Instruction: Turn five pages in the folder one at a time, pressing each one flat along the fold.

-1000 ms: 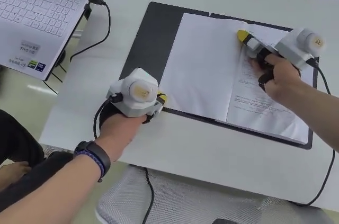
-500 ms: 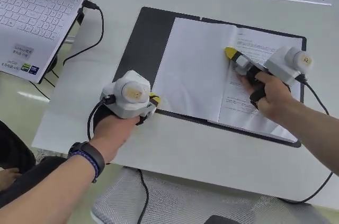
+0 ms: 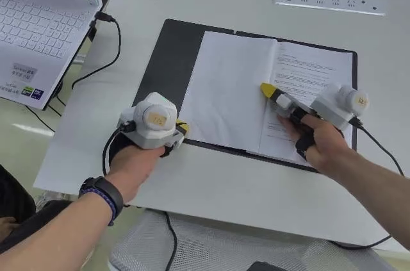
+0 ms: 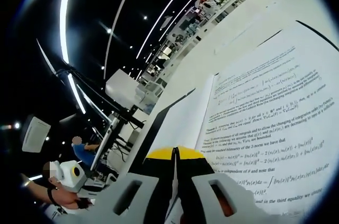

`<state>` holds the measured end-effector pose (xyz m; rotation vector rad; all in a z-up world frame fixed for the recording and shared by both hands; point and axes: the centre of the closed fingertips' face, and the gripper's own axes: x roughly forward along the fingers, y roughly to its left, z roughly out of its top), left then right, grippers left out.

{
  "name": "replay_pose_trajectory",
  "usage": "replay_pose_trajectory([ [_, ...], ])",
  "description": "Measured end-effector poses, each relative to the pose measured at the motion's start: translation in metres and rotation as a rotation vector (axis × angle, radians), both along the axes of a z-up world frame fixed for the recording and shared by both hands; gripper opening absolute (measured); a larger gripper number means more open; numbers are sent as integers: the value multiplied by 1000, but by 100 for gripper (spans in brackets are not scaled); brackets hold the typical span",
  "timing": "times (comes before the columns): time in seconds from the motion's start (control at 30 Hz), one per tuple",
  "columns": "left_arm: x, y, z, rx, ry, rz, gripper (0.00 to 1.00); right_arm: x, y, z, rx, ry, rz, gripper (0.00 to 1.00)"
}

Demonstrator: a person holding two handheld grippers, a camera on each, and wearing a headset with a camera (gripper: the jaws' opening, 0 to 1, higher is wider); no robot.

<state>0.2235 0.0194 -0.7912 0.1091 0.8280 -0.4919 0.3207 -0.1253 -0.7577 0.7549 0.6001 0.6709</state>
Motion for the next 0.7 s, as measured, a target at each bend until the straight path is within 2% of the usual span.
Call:
replay_pose_trajectory([
  [0.1,0,0,0,-1,-1,-3,0,-9,2,-1,-2,2,18,0],
  [0.27,0,-1,0,-12,2,7,0,-26,3,-1,23,21,34,0],
  [0.53,-1,-1,0,-12,2,2,0,-60,7,-1,3,31,107,0],
  [0.7,-1,-1,1,-6,1,-10,0,-70,4,-7,-5,37,140,0],
])
